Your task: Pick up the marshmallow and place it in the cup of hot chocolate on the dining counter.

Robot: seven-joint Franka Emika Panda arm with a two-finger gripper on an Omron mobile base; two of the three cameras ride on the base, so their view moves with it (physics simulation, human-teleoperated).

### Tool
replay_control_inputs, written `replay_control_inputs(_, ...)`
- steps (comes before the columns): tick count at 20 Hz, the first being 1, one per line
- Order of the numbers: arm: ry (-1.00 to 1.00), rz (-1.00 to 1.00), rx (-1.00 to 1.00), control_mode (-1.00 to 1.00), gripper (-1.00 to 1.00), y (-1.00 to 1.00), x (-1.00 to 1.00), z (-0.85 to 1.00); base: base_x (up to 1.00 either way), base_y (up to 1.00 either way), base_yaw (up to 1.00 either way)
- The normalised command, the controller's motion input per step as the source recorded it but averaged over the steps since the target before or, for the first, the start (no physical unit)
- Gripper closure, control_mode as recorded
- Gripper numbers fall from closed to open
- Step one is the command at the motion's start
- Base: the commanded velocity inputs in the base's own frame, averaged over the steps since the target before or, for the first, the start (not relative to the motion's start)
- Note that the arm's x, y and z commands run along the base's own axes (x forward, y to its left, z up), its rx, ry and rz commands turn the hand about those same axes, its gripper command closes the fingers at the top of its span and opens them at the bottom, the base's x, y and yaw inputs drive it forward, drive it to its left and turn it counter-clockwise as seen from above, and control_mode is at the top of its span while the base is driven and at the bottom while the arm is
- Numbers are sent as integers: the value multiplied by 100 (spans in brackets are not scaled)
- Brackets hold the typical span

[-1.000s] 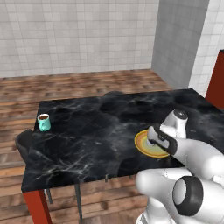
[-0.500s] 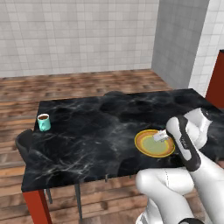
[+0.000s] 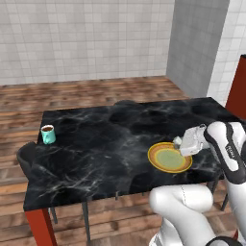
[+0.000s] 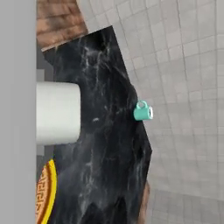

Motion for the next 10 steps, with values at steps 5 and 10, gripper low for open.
replay_control_inputs(5, -42, 40, 1, -100, 100, 12, 0, 24, 0, 0, 0)
replay_control_inputs(10, -26, 35, 1, -100, 100, 19, 0, 13, 0, 0, 0)
